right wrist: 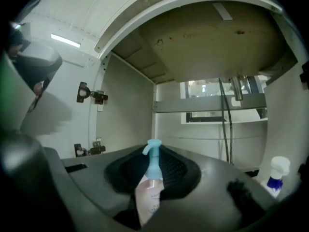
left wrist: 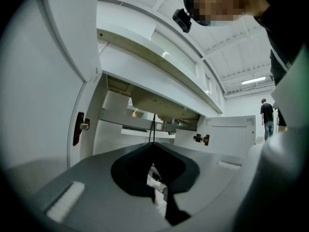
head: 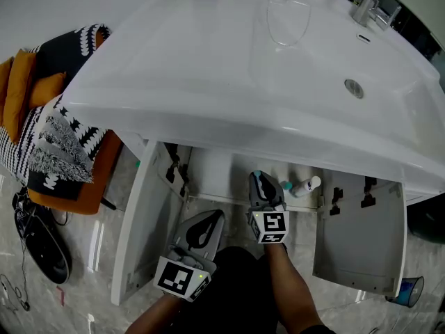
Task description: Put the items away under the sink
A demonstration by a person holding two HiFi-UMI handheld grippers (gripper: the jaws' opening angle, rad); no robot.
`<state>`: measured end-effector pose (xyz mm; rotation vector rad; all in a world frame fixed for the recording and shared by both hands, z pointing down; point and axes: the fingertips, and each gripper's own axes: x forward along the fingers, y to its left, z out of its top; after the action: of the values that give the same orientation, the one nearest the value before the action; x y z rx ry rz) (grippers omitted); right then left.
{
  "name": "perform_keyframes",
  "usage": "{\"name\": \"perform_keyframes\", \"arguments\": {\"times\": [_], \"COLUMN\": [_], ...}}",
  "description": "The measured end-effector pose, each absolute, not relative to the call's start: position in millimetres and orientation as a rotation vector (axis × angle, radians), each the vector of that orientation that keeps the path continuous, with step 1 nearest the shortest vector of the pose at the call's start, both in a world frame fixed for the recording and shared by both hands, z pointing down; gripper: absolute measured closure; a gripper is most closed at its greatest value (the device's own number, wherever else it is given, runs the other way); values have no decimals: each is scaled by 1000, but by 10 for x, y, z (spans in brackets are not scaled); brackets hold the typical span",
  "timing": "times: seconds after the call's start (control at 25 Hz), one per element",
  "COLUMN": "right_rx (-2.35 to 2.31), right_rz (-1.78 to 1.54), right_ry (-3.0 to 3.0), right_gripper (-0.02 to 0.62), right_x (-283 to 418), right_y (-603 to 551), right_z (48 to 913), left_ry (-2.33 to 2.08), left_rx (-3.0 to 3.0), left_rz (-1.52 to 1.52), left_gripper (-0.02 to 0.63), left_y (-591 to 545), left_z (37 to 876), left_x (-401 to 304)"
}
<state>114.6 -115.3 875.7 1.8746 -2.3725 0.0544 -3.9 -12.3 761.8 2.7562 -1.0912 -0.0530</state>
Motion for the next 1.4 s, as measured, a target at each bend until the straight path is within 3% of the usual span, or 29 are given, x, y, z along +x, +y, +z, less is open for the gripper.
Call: {"name": "perform_keyframes", "arguments": {"times": [1.4], "right_rx": [1907], "right_rz": [21], "right_ry": [-2309], "right_gripper": [517], "right_x": [1142], "right_y": [-1171], "right_z": [8962], "left_ry": [-1087], "left_rx": [2759], "left_rz": [-36], "left_gripper": [598], "left_y": [-12], "left_z": [7644], "left_x": [-50]}}
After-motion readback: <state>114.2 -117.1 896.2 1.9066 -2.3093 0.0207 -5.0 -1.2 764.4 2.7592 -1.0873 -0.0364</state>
